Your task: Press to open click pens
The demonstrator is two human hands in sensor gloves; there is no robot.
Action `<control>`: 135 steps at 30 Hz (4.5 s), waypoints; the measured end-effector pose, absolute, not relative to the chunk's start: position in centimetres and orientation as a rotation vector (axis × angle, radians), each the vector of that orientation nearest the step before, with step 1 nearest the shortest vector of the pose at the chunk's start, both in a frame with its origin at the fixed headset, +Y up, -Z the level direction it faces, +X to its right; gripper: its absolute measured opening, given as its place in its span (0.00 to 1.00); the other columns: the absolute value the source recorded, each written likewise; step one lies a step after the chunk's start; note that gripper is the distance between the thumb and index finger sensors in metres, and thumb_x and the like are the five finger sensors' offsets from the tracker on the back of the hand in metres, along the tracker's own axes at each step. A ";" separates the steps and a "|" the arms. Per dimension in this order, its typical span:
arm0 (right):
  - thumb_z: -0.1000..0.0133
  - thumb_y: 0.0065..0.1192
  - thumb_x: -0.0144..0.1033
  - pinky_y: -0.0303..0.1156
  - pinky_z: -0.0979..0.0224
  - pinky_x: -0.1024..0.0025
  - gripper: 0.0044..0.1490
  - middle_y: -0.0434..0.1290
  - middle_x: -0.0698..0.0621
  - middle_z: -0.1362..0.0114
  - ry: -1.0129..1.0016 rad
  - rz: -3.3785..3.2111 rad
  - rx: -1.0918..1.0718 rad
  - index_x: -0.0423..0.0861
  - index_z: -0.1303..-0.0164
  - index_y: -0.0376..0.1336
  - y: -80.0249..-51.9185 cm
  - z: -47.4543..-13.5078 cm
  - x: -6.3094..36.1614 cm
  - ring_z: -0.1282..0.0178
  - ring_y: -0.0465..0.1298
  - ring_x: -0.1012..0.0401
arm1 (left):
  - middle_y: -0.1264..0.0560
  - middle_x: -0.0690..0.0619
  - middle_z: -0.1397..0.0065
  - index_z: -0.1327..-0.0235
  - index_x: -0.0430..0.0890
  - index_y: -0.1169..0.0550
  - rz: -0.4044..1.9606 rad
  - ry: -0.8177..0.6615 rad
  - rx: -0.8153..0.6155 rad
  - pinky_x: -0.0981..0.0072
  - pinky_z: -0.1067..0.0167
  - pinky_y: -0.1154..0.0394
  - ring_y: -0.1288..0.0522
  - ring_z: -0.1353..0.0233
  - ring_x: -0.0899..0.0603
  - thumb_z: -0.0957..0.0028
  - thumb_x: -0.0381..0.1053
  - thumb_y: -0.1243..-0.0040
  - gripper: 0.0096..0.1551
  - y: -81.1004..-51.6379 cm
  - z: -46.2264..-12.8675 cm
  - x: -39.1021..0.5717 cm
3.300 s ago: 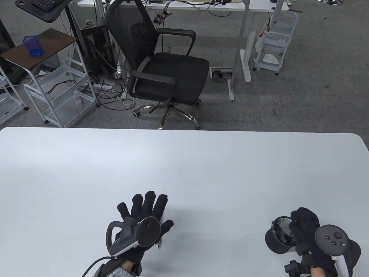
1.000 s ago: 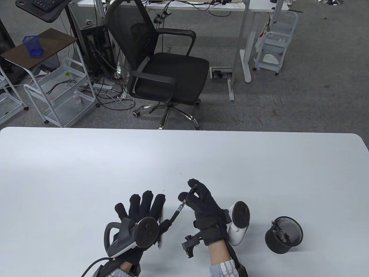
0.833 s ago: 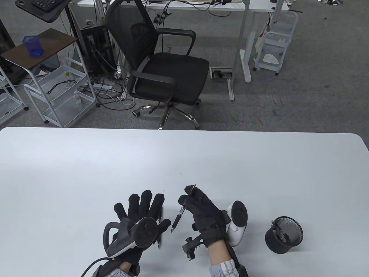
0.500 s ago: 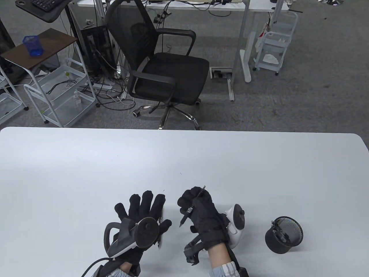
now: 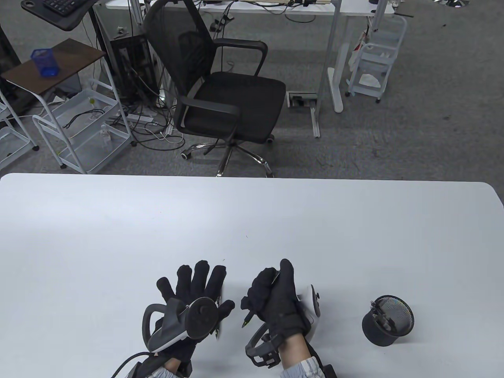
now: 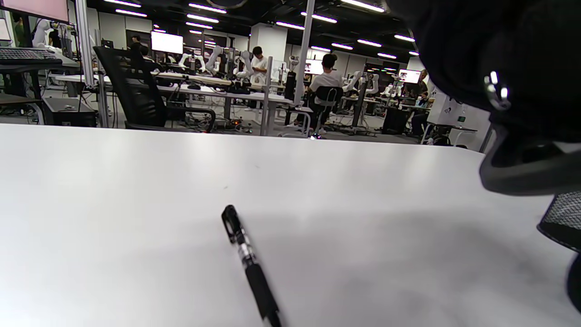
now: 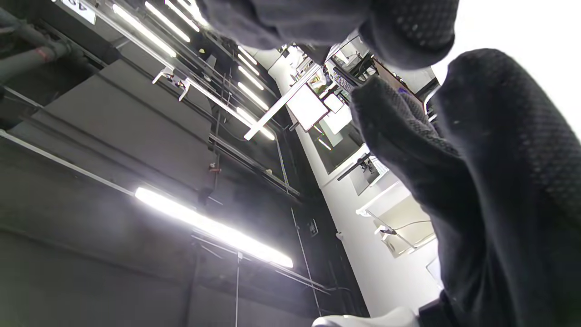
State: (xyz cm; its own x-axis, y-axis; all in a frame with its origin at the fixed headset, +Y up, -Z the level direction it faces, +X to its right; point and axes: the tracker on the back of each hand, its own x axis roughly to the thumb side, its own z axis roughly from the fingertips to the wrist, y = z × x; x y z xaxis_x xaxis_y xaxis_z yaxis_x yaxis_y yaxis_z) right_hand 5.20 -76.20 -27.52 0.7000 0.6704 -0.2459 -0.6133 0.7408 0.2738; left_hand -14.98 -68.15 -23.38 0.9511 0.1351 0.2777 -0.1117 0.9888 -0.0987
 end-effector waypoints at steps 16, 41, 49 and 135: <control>0.28 0.21 0.60 0.76 0.44 0.60 0.34 0.74 0.55 0.57 0.338 0.703 0.153 0.48 0.49 0.62 -76.3 -27.4 5.2 0.65 0.74 0.63 | 0.55 0.35 0.05 0.05 0.53 0.55 0.124 -0.286 -0.081 0.11 0.32 0.60 0.53 0.13 0.17 0.26 0.70 0.60 0.44 -68.1 -23.4 -15.0; 0.28 0.32 0.26 0.43 0.23 0.31 0.30 0.42 0.25 0.20 0.168 1.081 0.290 0.30 0.19 0.37 -74.1 -28.5 6.2 0.26 0.52 0.33 | 0.55 0.35 0.05 0.05 0.52 0.55 0.125 -0.286 -0.082 0.11 0.32 0.60 0.53 0.13 0.17 0.26 0.70 0.60 0.44 -68.1 -23.4 -15.0; 0.28 0.44 0.23 0.51 0.25 0.30 0.31 0.53 0.25 0.23 0.187 1.171 0.269 0.27 0.18 0.45 -74.6 -28.9 6.1 0.28 0.59 0.34 | 0.55 0.35 0.05 0.05 0.53 0.55 0.127 -0.287 -0.082 0.11 0.32 0.60 0.53 0.13 0.17 0.26 0.70 0.60 0.44 -68.1 -23.4 -15.0; 0.30 0.59 0.34 0.50 0.24 0.27 0.49 0.46 0.18 0.17 0.342 2.553 -0.119 0.21 0.13 0.41 -67.9 -28.8 8.3 0.23 0.54 0.27 | 0.55 0.35 0.05 0.05 0.53 0.55 0.169 -0.315 -0.059 0.12 0.32 0.60 0.53 0.13 0.17 0.26 0.70 0.60 0.44 -67.5 -22.8 -15.2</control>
